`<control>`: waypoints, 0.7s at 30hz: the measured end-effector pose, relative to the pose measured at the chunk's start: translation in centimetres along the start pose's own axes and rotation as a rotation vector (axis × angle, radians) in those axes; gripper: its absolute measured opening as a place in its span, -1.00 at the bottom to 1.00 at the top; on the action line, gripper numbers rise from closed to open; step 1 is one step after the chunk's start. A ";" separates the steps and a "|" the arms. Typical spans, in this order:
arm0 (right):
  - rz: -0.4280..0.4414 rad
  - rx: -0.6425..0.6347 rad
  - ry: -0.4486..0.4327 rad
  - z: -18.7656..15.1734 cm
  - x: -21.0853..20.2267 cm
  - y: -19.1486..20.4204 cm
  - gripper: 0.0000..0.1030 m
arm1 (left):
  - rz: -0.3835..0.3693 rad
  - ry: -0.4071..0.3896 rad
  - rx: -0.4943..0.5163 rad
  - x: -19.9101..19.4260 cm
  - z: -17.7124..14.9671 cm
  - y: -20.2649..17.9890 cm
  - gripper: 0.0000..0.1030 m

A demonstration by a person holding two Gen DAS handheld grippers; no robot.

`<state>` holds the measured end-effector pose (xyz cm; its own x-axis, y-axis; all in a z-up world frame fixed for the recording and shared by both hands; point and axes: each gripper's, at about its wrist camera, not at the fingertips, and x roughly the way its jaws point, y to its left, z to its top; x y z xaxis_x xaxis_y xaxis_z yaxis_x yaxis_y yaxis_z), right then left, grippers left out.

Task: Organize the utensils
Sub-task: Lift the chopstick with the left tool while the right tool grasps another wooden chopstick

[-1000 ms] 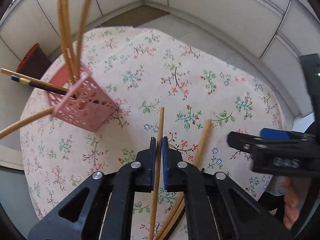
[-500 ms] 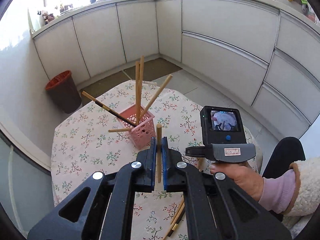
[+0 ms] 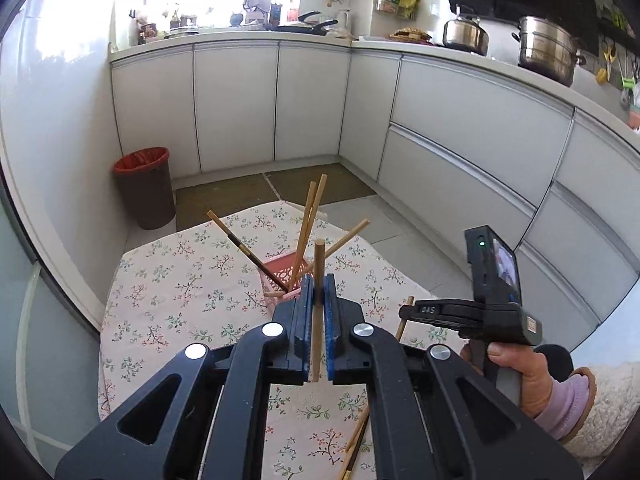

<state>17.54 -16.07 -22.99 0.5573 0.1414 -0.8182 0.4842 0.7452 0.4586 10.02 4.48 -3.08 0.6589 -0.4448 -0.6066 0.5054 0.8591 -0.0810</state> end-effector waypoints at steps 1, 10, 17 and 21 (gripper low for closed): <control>0.017 -0.015 -0.024 0.3 -1.4 0.2 -0.84 | -0.004 -0.012 -0.012 -0.3 0.2 0.1 -0.92; 0.072 -0.156 -0.219 2.5 -12.6 0.4 -0.85 | -0.002 -0.088 -0.089 -1.8 2.8 -0.2 -0.92; 0.141 -0.198 -0.295 4.7 -17.8 1.3 -0.85 | 0.036 -0.129 -0.129 -1.9 5.5 -0.3 -0.92; 0.178 -0.245 -0.363 5.3 -20.2 2.4 -0.85 | 0.054 -0.166 -0.148 -1.9 7.1 -0.3 -0.92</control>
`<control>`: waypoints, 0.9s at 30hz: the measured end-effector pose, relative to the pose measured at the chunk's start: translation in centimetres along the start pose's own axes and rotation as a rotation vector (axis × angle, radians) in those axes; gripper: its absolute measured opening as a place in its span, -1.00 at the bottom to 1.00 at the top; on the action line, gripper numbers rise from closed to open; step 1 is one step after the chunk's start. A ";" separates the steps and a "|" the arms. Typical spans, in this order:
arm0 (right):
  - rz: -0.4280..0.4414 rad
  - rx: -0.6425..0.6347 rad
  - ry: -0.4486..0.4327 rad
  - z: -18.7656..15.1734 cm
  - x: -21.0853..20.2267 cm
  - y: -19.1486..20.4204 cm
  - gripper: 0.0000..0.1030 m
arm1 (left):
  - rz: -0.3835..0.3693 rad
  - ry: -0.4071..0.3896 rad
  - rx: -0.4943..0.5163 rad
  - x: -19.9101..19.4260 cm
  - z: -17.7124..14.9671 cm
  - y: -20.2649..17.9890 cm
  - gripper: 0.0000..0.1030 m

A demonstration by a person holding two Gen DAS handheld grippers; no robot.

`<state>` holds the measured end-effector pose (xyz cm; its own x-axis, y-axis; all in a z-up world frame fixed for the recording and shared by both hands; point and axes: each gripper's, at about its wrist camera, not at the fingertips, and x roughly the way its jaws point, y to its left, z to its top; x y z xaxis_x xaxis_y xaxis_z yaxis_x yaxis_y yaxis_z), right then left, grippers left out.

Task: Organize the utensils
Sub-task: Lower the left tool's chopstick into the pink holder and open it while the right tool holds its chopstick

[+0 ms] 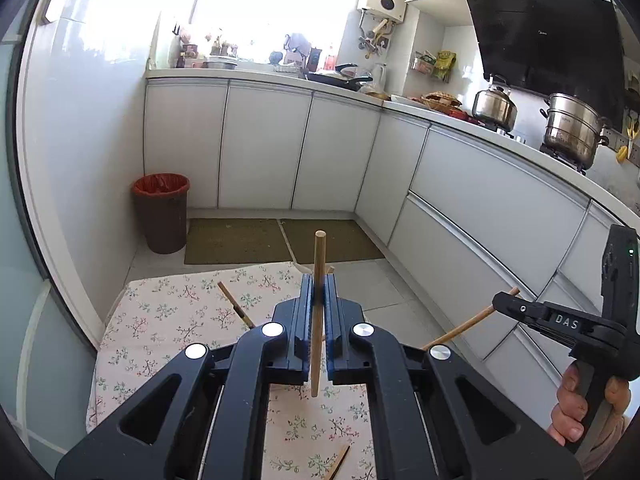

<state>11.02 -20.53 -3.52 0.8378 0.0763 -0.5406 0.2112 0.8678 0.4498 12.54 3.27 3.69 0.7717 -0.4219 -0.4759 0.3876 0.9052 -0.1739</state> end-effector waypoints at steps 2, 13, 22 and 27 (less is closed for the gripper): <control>0.022 -0.039 -0.044 0.6 -0.8 1.0 -0.85 | 0.024 -0.026 -0.007 0.1 0.5 -0.1 -0.92; 0.062 -0.227 -0.200 1.2 -1.0 7.4 -0.85 | 0.136 -0.055 -0.055 2.9 0.8 -0.1 -0.92; 0.077 -0.242 -0.171 0.9 2.7 8.5 -0.85 | 0.188 -0.062 -0.108 5.2 0.6 1.7 -0.92; 0.090 -0.246 -0.167 0.9 3.8 8.5 -0.85 | 0.202 -0.076 -0.111 6.6 0.8 2.1 -0.92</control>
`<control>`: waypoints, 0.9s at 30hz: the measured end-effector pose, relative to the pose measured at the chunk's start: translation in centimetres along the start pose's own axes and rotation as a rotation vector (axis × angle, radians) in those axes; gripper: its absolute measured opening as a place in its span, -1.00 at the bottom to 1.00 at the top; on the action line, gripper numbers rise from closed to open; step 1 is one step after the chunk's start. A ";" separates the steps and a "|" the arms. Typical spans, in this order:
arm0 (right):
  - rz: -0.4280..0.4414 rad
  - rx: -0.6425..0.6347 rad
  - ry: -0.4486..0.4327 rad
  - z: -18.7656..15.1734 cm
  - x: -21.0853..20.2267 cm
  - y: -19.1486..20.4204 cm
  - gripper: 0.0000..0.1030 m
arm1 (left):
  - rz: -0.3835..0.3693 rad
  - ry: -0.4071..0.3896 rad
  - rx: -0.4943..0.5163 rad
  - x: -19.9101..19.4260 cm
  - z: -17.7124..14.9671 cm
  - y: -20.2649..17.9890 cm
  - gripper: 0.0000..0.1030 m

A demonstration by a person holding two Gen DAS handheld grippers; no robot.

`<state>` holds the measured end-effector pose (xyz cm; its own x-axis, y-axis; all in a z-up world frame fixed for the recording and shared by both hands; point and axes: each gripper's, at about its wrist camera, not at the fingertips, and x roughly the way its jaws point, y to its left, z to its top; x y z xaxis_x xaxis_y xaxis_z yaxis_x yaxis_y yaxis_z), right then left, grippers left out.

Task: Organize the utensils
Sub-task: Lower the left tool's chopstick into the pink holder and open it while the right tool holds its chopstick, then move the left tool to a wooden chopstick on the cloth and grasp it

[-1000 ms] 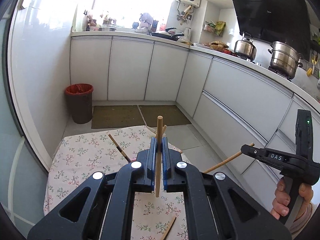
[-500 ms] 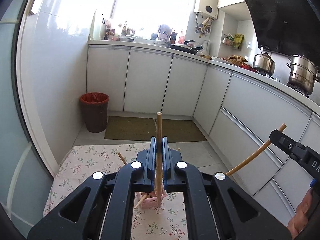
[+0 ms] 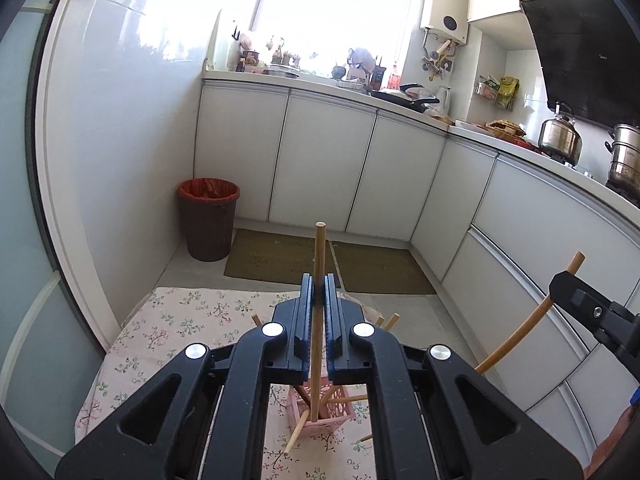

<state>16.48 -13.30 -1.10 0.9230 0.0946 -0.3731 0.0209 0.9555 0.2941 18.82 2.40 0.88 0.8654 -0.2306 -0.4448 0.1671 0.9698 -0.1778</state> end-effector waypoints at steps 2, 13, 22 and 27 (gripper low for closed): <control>0.007 -0.001 0.001 0.0 0.4 -0.2 -0.85 | 0.001 -0.004 -0.008 0.6 0.0 0.1 -0.92; 0.021 0.014 0.023 -0.5 3.1 -1.2 -0.85 | 0.031 0.043 0.003 4.9 -2.1 -0.1 -0.88; 0.017 0.019 0.036 -1.0 4.9 -1.1 -0.85 | 0.039 0.006 -0.098 2.9 -0.8 2.2 -0.47; 0.011 0.003 0.038 -1.3 5.9 -0.3 -0.85 | 0.053 -0.011 -0.145 1.5 -0.2 4.1 -0.47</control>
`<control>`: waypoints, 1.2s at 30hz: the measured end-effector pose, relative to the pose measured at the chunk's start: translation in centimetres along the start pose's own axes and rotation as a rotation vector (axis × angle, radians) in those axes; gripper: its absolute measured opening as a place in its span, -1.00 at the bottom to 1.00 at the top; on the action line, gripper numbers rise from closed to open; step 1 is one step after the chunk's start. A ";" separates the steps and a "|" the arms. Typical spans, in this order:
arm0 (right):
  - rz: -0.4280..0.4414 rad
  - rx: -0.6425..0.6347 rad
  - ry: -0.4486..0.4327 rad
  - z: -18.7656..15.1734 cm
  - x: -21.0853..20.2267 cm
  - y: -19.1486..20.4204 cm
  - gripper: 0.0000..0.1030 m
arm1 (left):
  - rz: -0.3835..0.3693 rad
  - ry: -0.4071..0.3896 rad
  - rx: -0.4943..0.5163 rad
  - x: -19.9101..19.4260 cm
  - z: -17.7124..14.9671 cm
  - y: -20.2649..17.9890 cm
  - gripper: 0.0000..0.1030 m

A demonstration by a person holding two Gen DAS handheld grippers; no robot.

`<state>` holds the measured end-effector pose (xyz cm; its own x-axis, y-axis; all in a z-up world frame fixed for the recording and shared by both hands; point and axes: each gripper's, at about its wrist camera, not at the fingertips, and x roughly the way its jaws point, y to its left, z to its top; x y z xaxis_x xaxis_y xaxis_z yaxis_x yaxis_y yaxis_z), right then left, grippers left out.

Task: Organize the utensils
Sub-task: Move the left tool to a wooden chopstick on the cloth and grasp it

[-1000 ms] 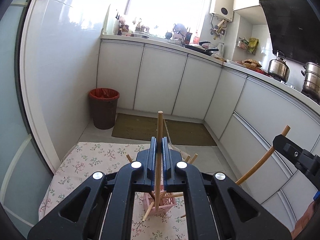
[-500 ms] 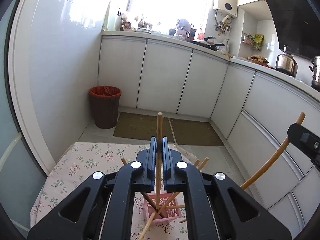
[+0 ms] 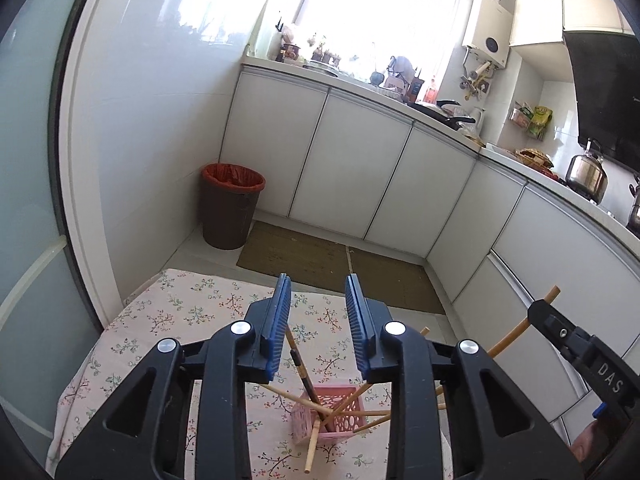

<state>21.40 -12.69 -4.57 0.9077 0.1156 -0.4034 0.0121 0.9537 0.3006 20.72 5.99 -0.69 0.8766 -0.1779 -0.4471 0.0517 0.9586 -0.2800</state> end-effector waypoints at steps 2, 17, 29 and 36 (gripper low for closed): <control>-0.002 -0.005 0.003 -0.1 0.3 0.3 -0.85 | 0.010 -0.009 -0.011 -0.5 0.2 0.5 -0.47; 0.059 -0.013 -0.050 1.0 -3.9 0.8 -0.85 | 0.327 0.637 -0.250 11.5 -5.7 15.1 0.23; 0.071 0.022 0.012 0.4 -3.6 -0.7 -0.85 | 0.581 0.769 -0.373 17.4 -12.1 22.1 0.18; 0.053 0.025 0.017 0.5 -3.3 -0.7 -0.85 | 0.589 0.770 -0.338 19.5 -12.2 22.9 0.24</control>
<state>18.61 -13.90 -3.02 0.9002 0.1709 -0.4005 -0.0252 0.9387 0.3438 33.18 21.76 -26.20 0.1681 0.0924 -0.9814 -0.5296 0.8482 -0.0108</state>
